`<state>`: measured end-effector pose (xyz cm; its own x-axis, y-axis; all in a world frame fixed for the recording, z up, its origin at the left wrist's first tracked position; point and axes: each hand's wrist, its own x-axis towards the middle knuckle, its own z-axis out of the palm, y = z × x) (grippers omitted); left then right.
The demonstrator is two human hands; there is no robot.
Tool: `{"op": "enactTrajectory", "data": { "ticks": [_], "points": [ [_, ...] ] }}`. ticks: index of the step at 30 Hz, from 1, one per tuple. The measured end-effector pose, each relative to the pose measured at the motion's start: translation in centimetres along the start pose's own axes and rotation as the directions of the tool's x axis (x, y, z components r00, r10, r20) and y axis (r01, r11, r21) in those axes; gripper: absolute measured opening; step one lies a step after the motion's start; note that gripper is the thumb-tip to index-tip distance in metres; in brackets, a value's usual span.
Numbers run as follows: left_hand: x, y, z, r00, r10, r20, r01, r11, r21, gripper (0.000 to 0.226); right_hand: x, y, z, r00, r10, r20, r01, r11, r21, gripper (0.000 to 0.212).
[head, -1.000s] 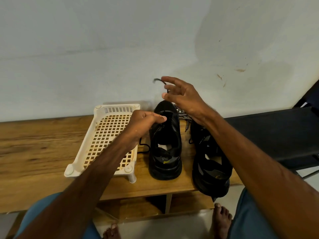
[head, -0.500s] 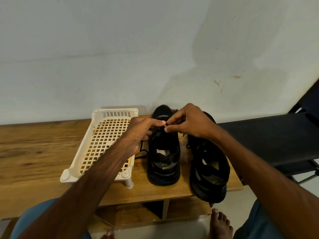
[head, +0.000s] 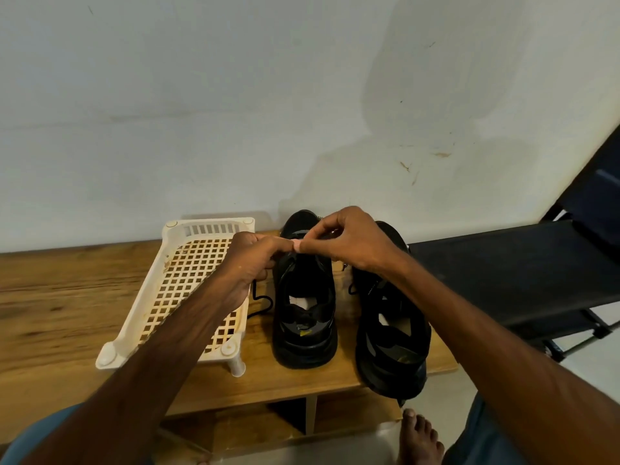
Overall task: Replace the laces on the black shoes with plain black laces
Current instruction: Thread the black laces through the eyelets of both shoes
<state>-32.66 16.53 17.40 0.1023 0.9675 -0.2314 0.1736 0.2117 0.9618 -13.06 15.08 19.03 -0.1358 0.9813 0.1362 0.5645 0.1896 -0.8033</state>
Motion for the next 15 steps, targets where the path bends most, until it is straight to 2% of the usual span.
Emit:
{"op": "enactTrajectory", "data": {
  "ticks": [2, 6, 11, 15],
  "points": [
    [0.0, 0.0, -0.1, 1.000, -0.017, 0.023, 0.018, 1.000, -0.022, 0.018, -0.1, 0.0, 0.5, 0.999, -0.014, 0.028, 0.018, 0.993, -0.119, 0.018],
    [-0.1, 0.1, -0.2, 0.999, -0.019, 0.028, 0.020, 0.999, -0.026, 0.016, 0.1, -0.3, 0.1, 1.000, -0.013, -0.028, 0.008, 0.987, -0.159, 0.008],
    [-0.3, 0.3, -0.1, 0.999, -0.024, 0.031, 0.025, 1.000, -0.007, 0.016, -0.2, 0.1, -1.6, 0.999, 0.037, -0.028, -0.039, 0.997, -0.070, 0.012],
    [-0.4, 0.4, 0.0, 0.999, -0.034, 0.017, 0.034, 0.999, -0.014, 0.020, -0.4, 0.1, -1.2, 0.995, 0.032, 0.090, -0.025, 0.996, -0.080, 0.014]
  ]
}}
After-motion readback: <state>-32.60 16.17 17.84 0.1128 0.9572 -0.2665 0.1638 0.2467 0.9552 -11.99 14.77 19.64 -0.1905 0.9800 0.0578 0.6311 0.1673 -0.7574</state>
